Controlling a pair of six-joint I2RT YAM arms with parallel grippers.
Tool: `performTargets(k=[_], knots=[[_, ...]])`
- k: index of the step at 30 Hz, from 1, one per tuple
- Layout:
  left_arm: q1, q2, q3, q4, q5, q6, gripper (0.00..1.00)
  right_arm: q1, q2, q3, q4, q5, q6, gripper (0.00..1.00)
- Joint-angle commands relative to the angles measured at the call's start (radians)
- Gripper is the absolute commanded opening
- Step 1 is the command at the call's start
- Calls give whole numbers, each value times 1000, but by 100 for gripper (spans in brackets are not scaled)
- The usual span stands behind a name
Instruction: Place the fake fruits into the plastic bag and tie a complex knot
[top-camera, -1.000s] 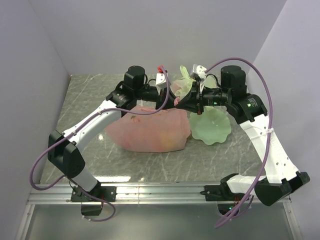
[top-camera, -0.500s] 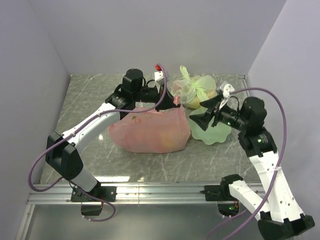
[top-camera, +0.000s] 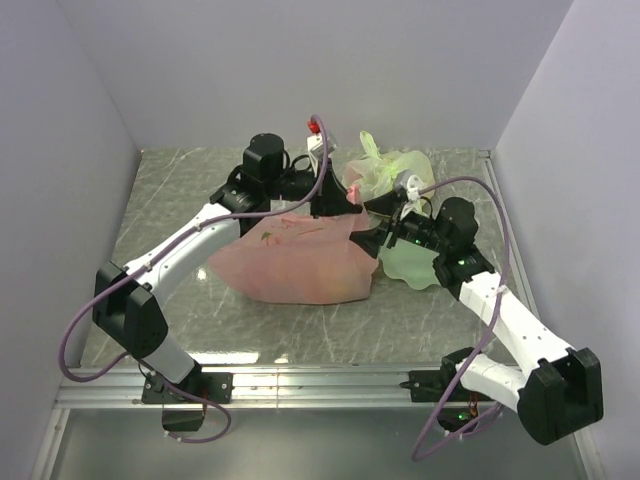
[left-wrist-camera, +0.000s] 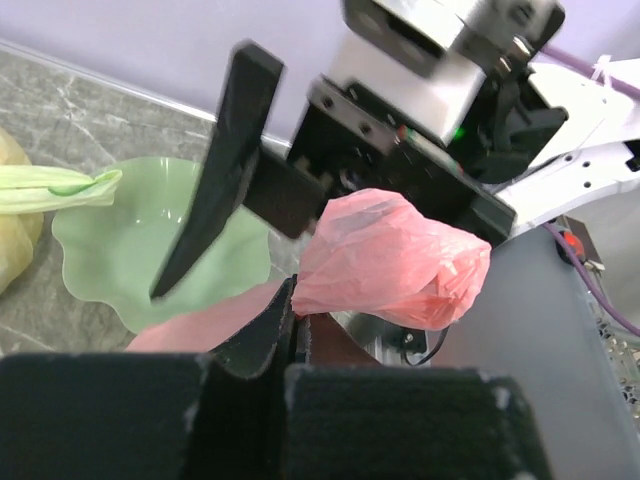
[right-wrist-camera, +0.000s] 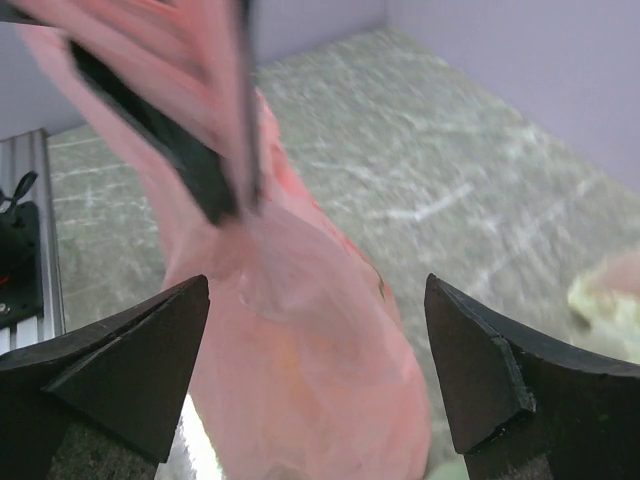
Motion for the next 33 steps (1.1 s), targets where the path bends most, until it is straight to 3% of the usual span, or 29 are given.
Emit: performTargets(k=[1, 10, 15, 19, 29, 33], knots=[[12, 16, 80, 38, 51, -41, 0, 62, 19, 3, 179, -56, -42, 95], [55, 36, 59, 84, 91, -52, 0, 81, 45, -5, 187, -76, -76, 95], [57, 12, -2, 187, 47, -99, 0, 93, 88, 17, 290, 52, 141, 93], [51, 16, -16, 239, 10, -153, 1, 128, 200, 24, 369, 155, 296, 88], [57, 31, -148, 386, -45, -227, 0, 176, 321, -80, 459, 301, 441, 56], [60, 47, -237, 484, -105, -270, 0, 181, 355, -124, 452, 298, 511, 53]])
